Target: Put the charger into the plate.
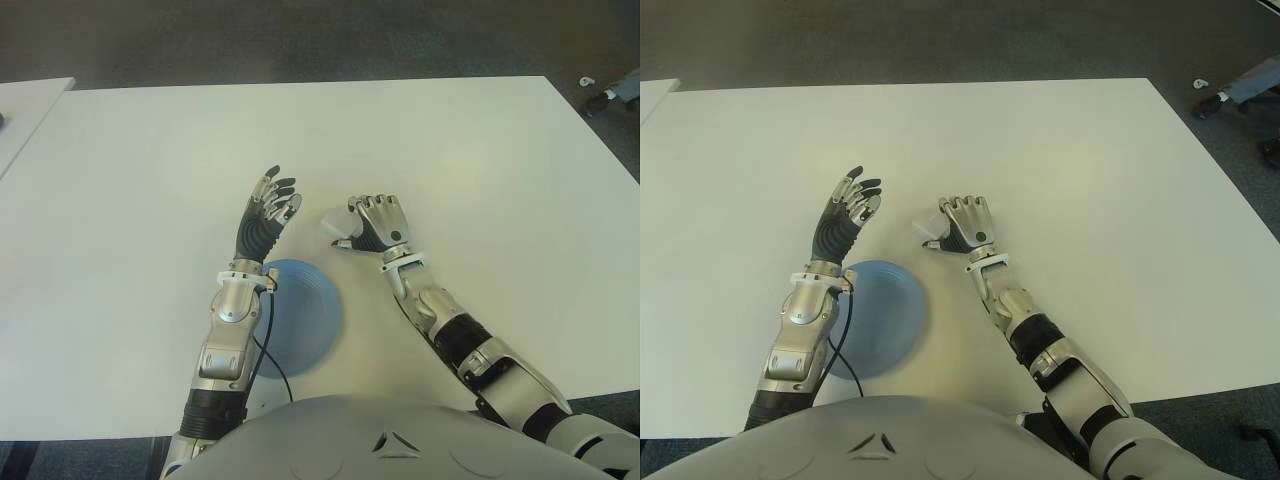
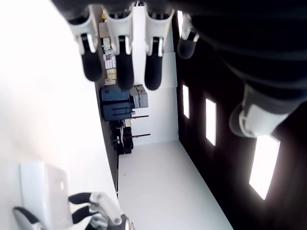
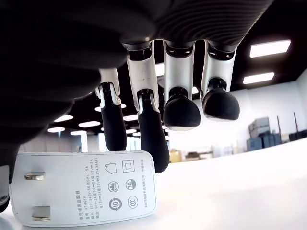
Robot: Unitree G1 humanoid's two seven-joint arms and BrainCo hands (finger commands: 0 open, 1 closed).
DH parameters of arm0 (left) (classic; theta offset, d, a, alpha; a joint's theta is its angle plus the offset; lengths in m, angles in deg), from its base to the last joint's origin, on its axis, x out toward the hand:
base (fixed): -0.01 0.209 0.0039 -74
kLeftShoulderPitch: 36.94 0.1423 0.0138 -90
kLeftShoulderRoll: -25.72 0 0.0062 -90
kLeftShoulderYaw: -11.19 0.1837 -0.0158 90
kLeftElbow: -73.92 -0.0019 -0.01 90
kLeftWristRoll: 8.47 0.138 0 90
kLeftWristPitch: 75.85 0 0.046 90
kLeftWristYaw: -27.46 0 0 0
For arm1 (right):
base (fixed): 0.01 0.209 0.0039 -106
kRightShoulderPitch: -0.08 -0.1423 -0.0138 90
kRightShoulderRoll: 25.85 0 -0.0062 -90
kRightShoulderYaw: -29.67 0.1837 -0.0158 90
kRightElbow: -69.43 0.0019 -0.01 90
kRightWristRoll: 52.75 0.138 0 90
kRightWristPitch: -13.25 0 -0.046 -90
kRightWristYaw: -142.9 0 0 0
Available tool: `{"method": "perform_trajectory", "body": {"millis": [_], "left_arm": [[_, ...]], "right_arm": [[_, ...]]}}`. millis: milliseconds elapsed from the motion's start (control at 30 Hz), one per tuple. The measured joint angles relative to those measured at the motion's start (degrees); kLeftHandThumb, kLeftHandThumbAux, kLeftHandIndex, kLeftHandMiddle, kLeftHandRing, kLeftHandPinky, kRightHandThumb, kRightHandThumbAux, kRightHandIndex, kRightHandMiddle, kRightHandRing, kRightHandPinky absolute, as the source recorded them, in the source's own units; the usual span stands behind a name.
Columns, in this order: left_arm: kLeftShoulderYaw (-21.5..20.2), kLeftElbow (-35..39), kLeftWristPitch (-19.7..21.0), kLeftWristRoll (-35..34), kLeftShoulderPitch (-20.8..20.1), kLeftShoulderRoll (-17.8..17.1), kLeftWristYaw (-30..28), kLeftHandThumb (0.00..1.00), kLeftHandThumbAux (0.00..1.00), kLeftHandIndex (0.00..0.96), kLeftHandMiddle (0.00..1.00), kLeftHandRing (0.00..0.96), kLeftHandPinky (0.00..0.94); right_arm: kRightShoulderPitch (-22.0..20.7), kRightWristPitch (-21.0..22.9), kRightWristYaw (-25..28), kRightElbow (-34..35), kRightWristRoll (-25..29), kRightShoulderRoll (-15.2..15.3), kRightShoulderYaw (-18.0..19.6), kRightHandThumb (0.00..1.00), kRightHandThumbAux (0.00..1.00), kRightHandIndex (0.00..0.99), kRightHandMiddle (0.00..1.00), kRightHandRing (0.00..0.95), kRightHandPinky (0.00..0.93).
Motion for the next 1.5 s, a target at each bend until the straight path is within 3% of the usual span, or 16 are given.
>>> {"method": "perform_trajectory", "body": {"millis": [67,133,200,367,400,533,967,1500], "left_arm": [[0.0,0.0,0.0,0.0,0.0,0.0,0.0,0.000,0.487,0.000,0.211,0.215,0.197],[0.0,0.0,0.0,0.0,0.0,0.0,0.0,0.000,0.486,0.000,0.207,0.214,0.200],[0.0,0.0,0.0,0.0,0.0,-0.1,0.0,0.000,0.484,0.000,0.206,0.214,0.202],[0.0,0.0,0.1,0.0,0.0,-0.4,-0.1,0.000,0.485,0.000,0.201,0.211,0.202],[0.1,0.1,0.2,0.0,0.0,-0.5,-0.1,0.000,0.488,0.000,0.200,0.210,0.202],[0.2,0.1,0.4,0.0,0.0,-0.7,-0.2,0.000,0.492,0.000,0.197,0.209,0.209],[0.3,0.4,0.7,-0.3,0.0,-1.0,-0.5,0.000,0.501,0.000,0.202,0.215,0.215],[0.4,0.5,0.7,-0.6,0.0,-1.4,-0.5,0.000,0.493,0.000,0.209,0.216,0.204]], "right_arm": [[-0.5,-0.2,-0.8,-1.0,0.0,0.4,0.0,0.698,0.711,0.429,0.652,0.653,0.625],[-1.0,-0.5,-1.1,-1.7,0.1,0.6,0.0,0.512,0.506,0.304,0.387,0.378,0.384],[-1.8,-0.8,-1.0,-2.7,0.1,0.6,-0.2,0.445,0.427,0.234,0.258,0.245,0.253],[-2.6,-0.8,0.0,-4.5,0.1,1.0,-0.4,0.371,0.322,0.123,0.091,0.067,0.069],[-2.8,-0.8,0.2,-4.8,0.1,1.2,-0.4,0.356,0.259,0.079,0.058,0.042,0.044],[-3.1,-0.2,4.0,-4.6,0.1,1.7,-0.9,0.300,0.178,0.016,0.012,0.008,0.009],[-2.3,3.7,18.2,0.3,-0.2,2.9,-2.5,0.266,0.091,0.000,0.000,0.000,0.000],[-2.2,5.7,23.3,3.7,-2.2,4.0,-4.3,0.259,0.073,0.000,0.000,0.000,0.000]]}}
